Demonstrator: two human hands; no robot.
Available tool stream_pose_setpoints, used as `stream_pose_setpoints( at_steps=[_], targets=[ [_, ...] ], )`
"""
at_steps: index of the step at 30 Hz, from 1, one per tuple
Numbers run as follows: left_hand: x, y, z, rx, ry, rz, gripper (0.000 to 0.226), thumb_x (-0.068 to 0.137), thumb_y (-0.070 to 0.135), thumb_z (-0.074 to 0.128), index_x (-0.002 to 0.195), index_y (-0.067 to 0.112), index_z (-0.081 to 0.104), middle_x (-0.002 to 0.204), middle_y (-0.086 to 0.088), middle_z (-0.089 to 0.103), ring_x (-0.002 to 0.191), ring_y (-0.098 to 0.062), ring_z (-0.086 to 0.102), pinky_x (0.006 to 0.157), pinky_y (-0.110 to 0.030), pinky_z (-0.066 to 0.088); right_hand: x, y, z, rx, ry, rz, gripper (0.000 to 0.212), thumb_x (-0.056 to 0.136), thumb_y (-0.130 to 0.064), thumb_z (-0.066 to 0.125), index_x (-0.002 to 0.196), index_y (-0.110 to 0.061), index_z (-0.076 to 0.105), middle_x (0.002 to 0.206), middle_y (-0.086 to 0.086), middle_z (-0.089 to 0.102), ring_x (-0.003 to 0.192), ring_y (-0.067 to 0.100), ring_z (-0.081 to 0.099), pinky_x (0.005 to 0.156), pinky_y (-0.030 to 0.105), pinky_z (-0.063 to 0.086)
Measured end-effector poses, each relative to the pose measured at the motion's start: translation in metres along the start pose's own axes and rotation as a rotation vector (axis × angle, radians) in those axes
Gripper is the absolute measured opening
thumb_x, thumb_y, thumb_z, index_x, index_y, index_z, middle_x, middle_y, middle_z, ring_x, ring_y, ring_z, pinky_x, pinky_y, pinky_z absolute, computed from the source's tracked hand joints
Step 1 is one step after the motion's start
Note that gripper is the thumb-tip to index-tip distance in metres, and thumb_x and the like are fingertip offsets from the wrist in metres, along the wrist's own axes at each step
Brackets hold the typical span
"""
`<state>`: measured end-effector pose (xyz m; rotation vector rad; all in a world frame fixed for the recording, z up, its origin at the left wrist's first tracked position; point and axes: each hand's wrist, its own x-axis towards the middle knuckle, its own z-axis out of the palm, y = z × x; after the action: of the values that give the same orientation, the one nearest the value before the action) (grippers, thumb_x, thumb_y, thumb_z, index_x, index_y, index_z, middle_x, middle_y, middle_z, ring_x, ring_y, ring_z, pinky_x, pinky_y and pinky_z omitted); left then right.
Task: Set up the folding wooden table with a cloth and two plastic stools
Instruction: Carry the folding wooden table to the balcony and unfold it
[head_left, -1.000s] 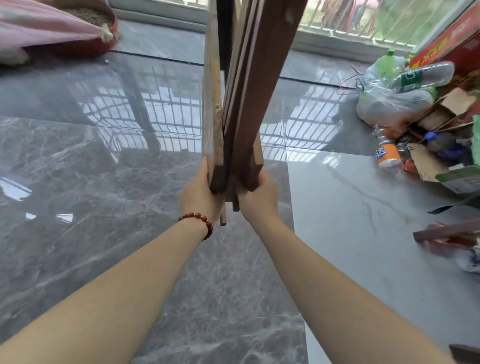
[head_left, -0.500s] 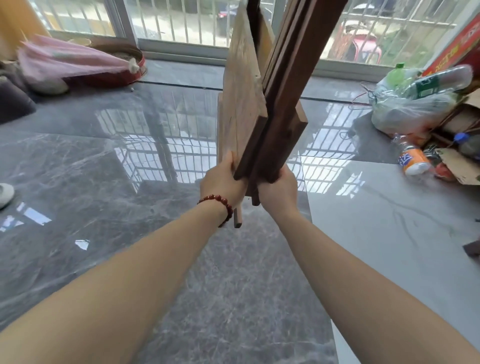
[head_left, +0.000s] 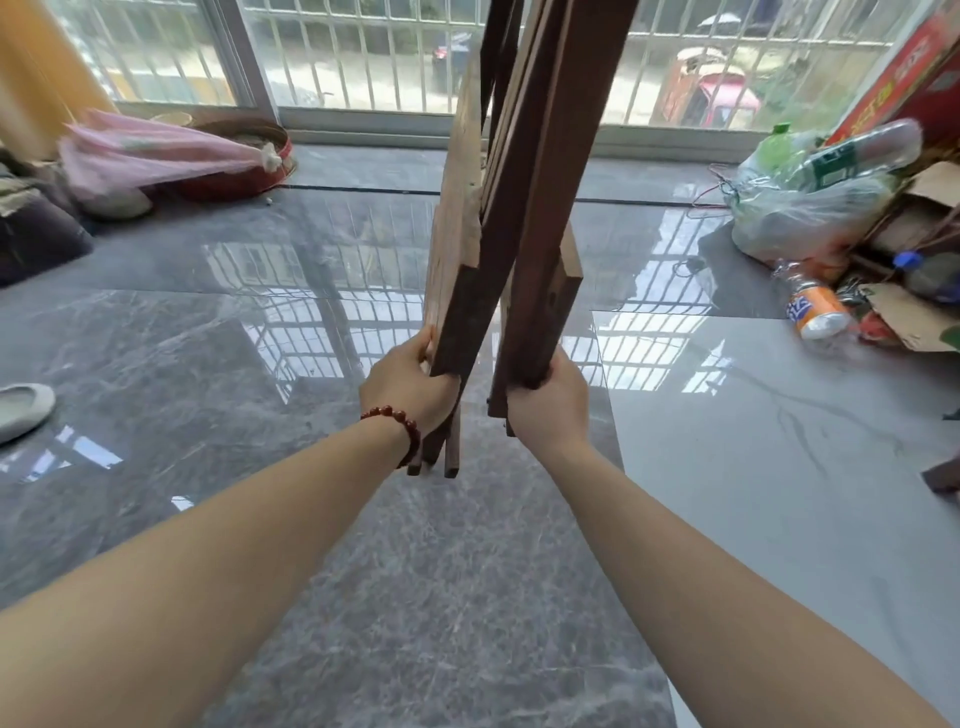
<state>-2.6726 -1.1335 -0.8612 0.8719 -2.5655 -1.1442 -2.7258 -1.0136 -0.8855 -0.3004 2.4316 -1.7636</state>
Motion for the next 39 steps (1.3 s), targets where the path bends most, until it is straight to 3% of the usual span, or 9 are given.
stream_pose_setpoints(
  at_steps=[6,9,12,15,17,20,26,28,39],
  targets=[
    [-0.006,-0.009,-0.006,-0.077,0.007,-0.037,0.022,0.083,0.042,0.058,0.104,0.040,0.062,0.096,0.017,0.064,0.091,-0.017,0.061,0.084,-0.034,0.050,-0.014,-0.012,0.028,0.074,-0.029,-0.015,0.032,0.079,0.001,0.054,0.103,-0.020,0.061,0.065,-0.014,0.060,0.062,0.003,0.058,0.048,0.013,0.043],
    [-0.004,-0.014,-0.012,-0.090,-0.001,-0.053,0.003,0.085,0.036,0.059,0.087,0.037,0.061,0.079,0.022,0.058,0.080,-0.012,0.057,0.070,-0.027,0.044,-0.013,-0.015,0.033,0.052,-0.047,-0.031,0.038,0.077,0.003,0.053,0.108,-0.019,0.062,0.065,-0.013,0.059,0.064,0.002,0.058,0.051,0.015,0.045],
    [-0.004,-0.016,-0.017,-0.071,-0.014,-0.056,0.022,0.083,0.027,0.055,0.061,0.025,0.055,0.063,0.013,0.059,0.066,-0.012,0.056,0.057,-0.025,0.041,-0.011,-0.018,0.039,0.043,-0.064,-0.033,0.046,0.080,0.003,0.055,0.122,-0.014,0.058,0.067,-0.012,0.059,0.062,-0.007,0.055,0.049,0.005,0.039],
    [-0.001,-0.023,-0.026,-0.047,-0.034,-0.090,0.022,0.077,0.022,0.050,0.060,0.014,0.061,0.063,-0.004,0.065,0.071,-0.024,0.063,0.068,-0.033,0.053,-0.013,-0.018,0.051,0.056,-0.129,-0.030,0.069,0.079,-0.003,0.057,0.140,-0.031,0.043,0.097,-0.004,0.068,0.080,0.001,0.060,0.064,0.008,0.046],
    [0.001,-0.029,-0.028,-0.019,-0.012,-0.094,0.022,0.081,0.015,0.052,0.060,0.013,0.057,0.062,-0.006,0.062,0.072,-0.029,0.060,0.070,-0.036,0.051,-0.016,-0.016,0.060,0.048,-0.139,-0.040,0.076,0.079,-0.010,0.058,0.145,-0.037,0.030,0.116,0.005,0.065,0.099,0.019,0.061,0.082,0.025,0.054],
    [0.004,-0.031,-0.028,0.045,-0.026,-0.049,0.019,0.086,0.013,0.053,0.067,0.010,0.056,0.067,-0.008,0.060,0.075,-0.032,0.060,0.072,-0.039,0.051,-0.018,-0.019,0.065,0.013,-0.114,-0.086,0.075,0.080,-0.012,0.055,0.146,-0.034,0.027,0.116,0.006,0.063,0.109,0.027,0.059,0.090,0.039,0.054],
    [0.016,-0.027,-0.020,0.110,-0.207,0.030,0.017,0.083,0.035,0.055,0.081,0.018,0.055,0.070,0.001,0.061,0.067,-0.020,0.061,0.065,-0.031,0.053,-0.014,-0.023,0.049,0.020,-0.132,-0.062,0.043,0.082,-0.002,0.047,0.120,-0.023,0.048,0.091,-0.005,0.061,0.080,0.010,0.057,0.053,0.009,0.039],
    [0.019,-0.027,-0.013,0.019,-0.281,0.011,0.043,0.075,0.046,0.053,0.099,0.010,0.056,0.069,0.004,0.062,0.065,-0.019,0.063,0.065,-0.033,0.057,-0.010,-0.024,0.042,-0.034,-0.146,-0.031,0.037,0.086,-0.006,0.046,0.120,-0.019,0.050,0.081,-0.013,0.055,0.071,0.002,0.051,0.047,0.008,0.035],
    [0.008,-0.028,0.004,0.011,-0.284,0.073,0.051,0.081,0.045,0.052,0.126,0.030,0.035,0.068,0.002,0.059,0.055,-0.017,0.059,0.048,-0.029,0.050,-0.024,-0.016,0.025,-0.084,-0.122,-0.034,0.020,0.085,-0.006,0.046,0.102,-0.014,0.054,0.076,-0.010,0.055,0.070,0.011,0.053,0.061,0.028,0.045]
  ],
)
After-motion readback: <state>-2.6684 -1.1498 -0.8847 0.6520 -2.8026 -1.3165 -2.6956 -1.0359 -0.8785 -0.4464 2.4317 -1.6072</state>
